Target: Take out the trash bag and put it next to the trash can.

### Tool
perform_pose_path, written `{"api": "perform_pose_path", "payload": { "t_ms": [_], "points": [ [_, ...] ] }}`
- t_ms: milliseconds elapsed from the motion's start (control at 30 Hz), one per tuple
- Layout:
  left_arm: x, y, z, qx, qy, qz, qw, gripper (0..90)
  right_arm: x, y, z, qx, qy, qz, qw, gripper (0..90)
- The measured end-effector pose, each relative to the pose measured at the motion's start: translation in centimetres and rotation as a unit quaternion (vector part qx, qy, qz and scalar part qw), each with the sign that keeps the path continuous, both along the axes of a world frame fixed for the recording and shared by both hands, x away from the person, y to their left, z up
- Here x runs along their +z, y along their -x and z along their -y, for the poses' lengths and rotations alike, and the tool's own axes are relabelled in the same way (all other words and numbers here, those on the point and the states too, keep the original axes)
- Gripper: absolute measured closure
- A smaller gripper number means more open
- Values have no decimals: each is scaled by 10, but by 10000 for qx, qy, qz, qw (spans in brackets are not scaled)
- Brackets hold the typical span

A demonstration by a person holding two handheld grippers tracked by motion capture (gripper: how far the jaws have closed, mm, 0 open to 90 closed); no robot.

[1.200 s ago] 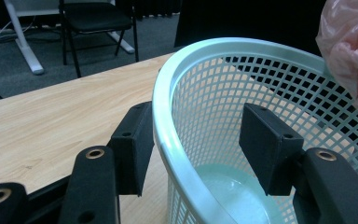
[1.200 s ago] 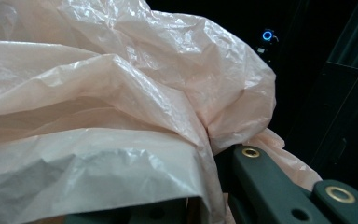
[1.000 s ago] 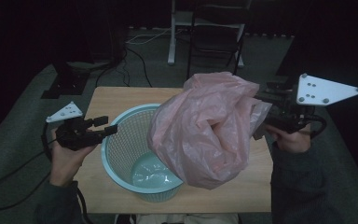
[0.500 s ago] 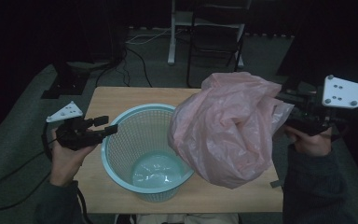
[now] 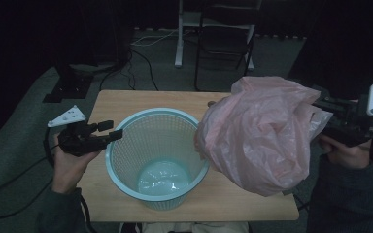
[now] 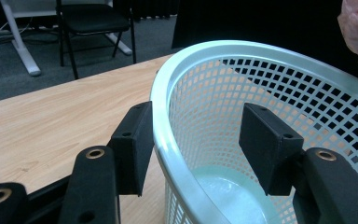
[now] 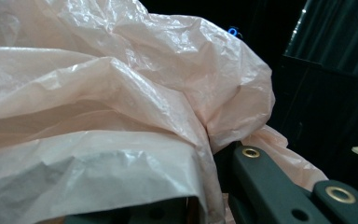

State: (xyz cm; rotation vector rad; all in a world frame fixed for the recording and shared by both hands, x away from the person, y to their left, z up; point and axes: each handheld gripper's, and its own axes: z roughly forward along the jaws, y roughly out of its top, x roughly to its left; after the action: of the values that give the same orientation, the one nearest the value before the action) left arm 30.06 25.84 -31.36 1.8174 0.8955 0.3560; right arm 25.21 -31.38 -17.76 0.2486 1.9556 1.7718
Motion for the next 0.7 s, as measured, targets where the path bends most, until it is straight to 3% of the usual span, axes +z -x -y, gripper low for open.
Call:
{"api": "perform_pose_path", "payload": {
  "t_ms": [300, 700],
  "points": [
    [0, 0, 1, 1, 8, 4, 10000, 451, -8, 2, 22, -255, 59, -81, 9996, 871],
    [1, 3, -1, 31, 21, 28, 10000, 450, -27, -4, 38, -470, 117, -329, 9983, 871]
  ]
}}
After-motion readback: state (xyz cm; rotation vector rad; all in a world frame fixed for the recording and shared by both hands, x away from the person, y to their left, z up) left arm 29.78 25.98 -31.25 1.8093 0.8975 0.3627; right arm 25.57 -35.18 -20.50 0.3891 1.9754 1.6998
